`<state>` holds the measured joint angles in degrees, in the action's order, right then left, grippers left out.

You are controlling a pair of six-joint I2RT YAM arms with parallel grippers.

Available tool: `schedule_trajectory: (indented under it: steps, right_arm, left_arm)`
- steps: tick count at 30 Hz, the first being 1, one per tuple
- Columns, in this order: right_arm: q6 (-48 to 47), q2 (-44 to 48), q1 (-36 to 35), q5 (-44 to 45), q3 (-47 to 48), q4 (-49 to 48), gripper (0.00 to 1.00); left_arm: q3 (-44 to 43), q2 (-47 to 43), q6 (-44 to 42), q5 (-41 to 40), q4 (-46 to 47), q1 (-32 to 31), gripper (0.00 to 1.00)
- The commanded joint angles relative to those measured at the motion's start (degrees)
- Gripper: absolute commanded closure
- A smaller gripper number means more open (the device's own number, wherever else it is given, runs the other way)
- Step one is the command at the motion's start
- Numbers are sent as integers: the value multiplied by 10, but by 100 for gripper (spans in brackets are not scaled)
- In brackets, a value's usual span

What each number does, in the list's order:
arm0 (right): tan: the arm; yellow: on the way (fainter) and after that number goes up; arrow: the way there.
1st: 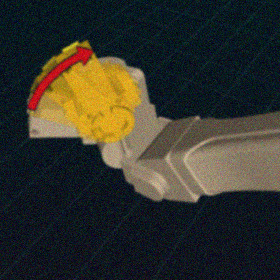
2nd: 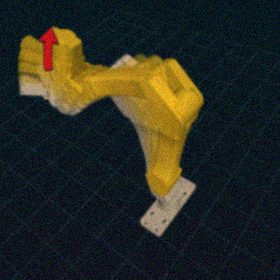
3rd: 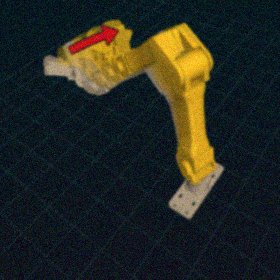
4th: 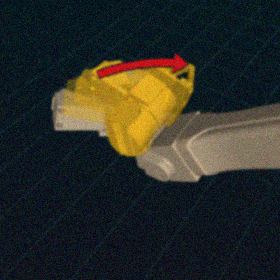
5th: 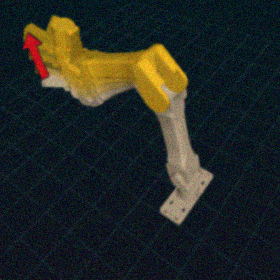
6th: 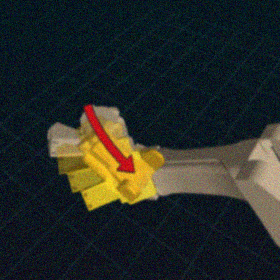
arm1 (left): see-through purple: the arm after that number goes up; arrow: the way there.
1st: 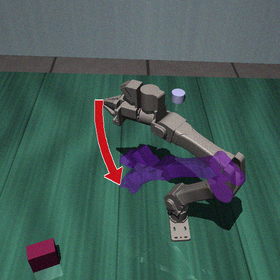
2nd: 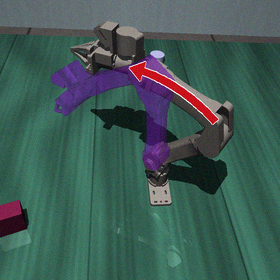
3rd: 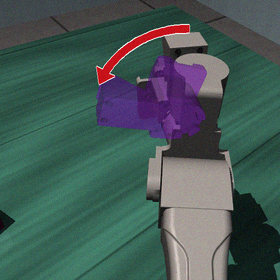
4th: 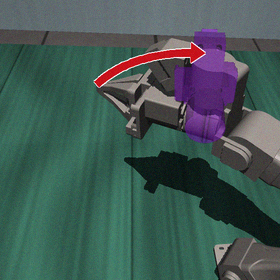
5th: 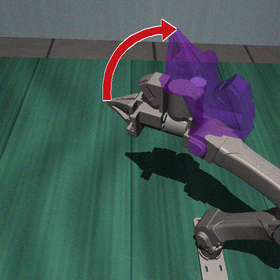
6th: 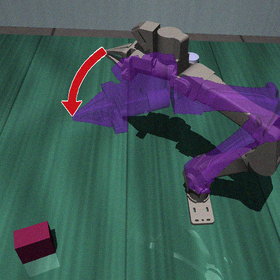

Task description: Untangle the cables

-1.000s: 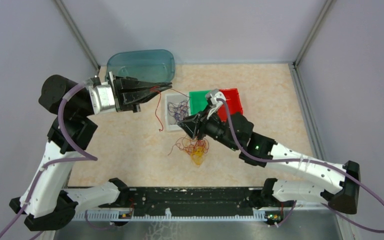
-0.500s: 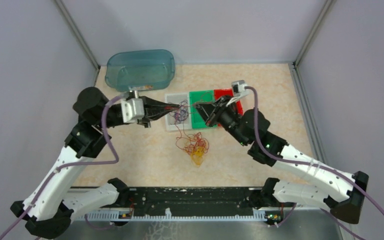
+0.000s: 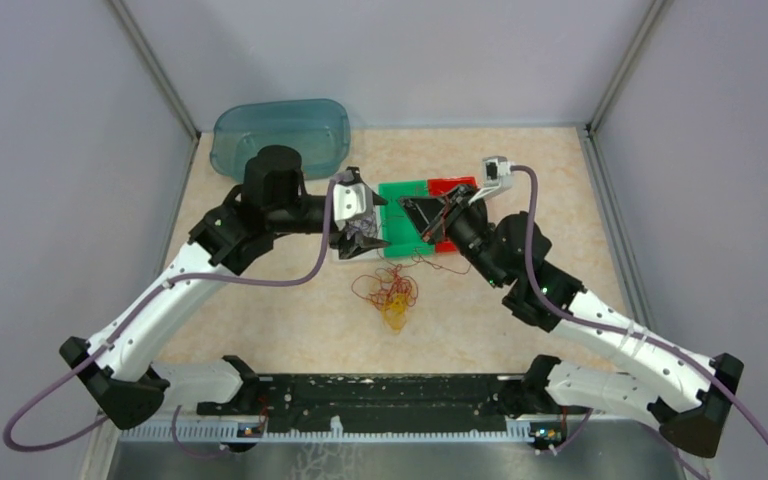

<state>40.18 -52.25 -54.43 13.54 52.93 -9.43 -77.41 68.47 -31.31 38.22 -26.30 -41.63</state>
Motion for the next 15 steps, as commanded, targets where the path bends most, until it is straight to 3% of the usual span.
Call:
schedule_trajectory:
  steps: [1,10,15]
  right_arm:
    - [-17,12,52,59,25,66,100]
    - [-154,-67,153,127,84,210,100]
    - [-203,-132,189,168,110,230,100]
  left_arm:
    - [-48,19,-62,-52,-106,-5,22]
    - [-17,-47,-57,-117,-93,-4,3]
    - [-2,-76,-49,-123,-107,-4,0]
